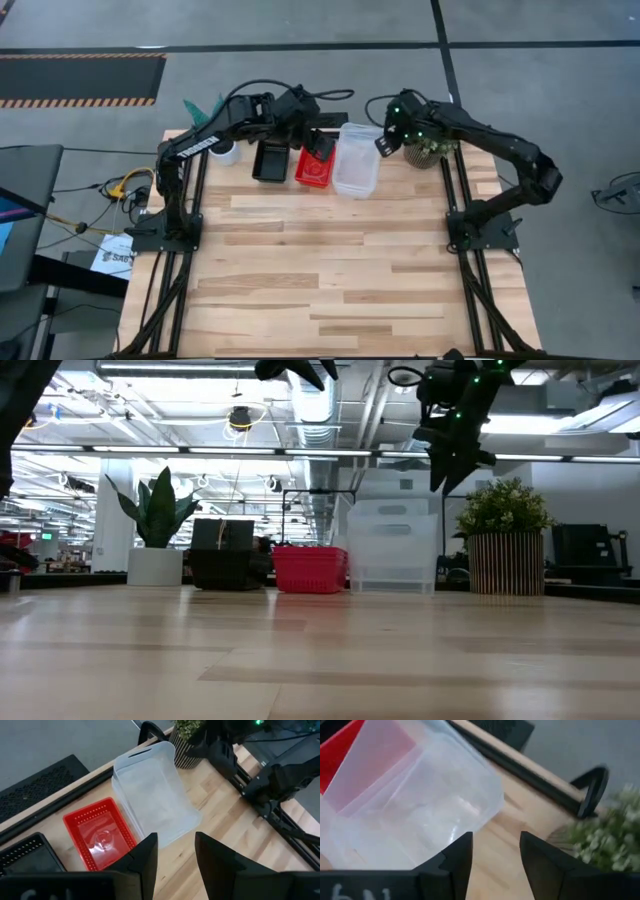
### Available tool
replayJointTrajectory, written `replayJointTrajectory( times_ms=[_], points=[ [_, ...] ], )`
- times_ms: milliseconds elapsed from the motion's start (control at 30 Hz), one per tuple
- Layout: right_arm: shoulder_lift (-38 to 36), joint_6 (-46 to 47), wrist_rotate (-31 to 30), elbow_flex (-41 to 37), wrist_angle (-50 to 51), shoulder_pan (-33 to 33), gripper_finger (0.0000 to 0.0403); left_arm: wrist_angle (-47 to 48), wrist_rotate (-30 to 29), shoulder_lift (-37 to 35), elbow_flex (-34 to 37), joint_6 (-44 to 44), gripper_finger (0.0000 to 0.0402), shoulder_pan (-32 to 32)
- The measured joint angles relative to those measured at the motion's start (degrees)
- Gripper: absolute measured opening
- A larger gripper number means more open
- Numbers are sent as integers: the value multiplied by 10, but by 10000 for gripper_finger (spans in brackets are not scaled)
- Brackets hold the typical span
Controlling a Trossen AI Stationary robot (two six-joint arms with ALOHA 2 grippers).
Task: Stack baskets by color
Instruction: Stack the transparent bin on the transparent bin
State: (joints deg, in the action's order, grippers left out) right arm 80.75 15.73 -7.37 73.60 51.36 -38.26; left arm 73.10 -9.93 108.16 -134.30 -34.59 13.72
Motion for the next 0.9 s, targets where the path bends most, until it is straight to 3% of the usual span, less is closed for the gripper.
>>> replayJointTrajectory(
  times_ms=[333, 633, 767, 900],
  points=[
    [49, 79, -53, 0, 26, 76, 197, 0, 0, 0, 1, 5, 117, -9],
    [100, 112, -64, 0, 24, 82, 196, -1, 0, 0, 1, 10, 117, -9],
    [106, 127, -60, 0, 20, 82, 176, -1, -1, 0, 1, 10, 117, -9],
    [105, 130, -59, 0, 18, 81, 132, -1, -3, 0, 1, 10, 117, -9]
  ],
)
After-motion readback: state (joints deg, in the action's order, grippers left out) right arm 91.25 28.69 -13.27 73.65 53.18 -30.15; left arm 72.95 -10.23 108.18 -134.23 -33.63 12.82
